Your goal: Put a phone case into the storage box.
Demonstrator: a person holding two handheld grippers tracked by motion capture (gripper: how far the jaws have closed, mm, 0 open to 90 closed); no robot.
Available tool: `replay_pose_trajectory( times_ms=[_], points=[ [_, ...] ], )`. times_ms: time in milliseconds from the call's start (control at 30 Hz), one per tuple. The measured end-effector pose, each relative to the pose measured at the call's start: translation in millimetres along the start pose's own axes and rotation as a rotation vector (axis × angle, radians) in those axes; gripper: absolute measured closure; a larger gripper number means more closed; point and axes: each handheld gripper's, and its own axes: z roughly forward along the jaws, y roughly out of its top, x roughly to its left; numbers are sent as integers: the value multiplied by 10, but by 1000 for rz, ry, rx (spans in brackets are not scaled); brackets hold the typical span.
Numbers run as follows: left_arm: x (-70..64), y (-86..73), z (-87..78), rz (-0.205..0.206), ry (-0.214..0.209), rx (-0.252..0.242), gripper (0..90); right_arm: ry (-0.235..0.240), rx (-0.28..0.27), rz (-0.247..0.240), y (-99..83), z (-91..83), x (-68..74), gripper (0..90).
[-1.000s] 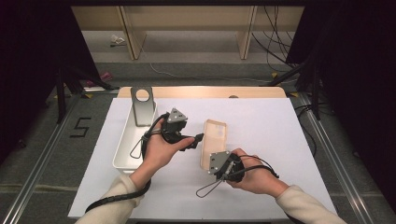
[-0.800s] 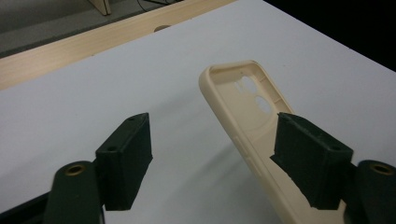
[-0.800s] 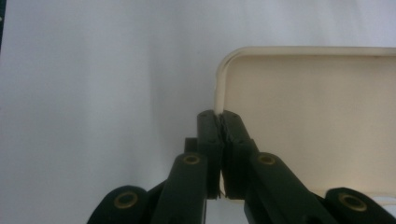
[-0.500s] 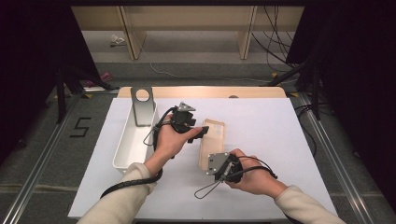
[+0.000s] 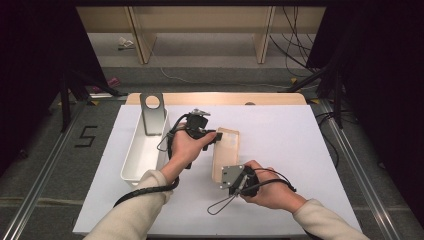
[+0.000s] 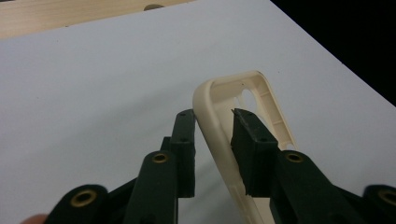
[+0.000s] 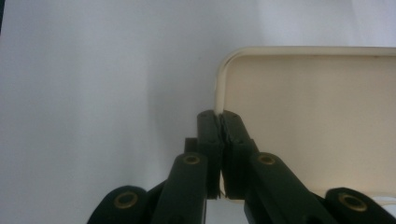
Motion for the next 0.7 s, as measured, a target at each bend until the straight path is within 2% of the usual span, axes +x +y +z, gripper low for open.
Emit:
replay_pose_trajectory(
  times_ms=[67, 100, 300, 467, 500, 533, 700],
  points=[
    [-6, 6, -10, -15, -8, -8, 725, 0, 2, -12, -5, 8, -10, 882],
    [-14, 11, -24, -26, -17, -15, 733, -1, 3, 0, -6, 10, -5, 882],
    [-62, 36, -68, -41, -44, -33, 783, 1, 20, -7, -22, 41, -22, 883],
    [-99, 51, -100, -32, -54, -44, 806, 1, 26, 10, -34, 62, -34, 883],
    [-109, 52, -104, -29, -54, -48, 809, -3, 25, -17, -39, 70, -52, 883],
    [-115, 53, -107, -25, -55, -46, 813, -2, 29, 1, -37, 70, -46, 883],
    [-160, 59, -124, -10, -63, -57, 822, 1, 31, -6, -47, 91, -59, 882]
  ],
)
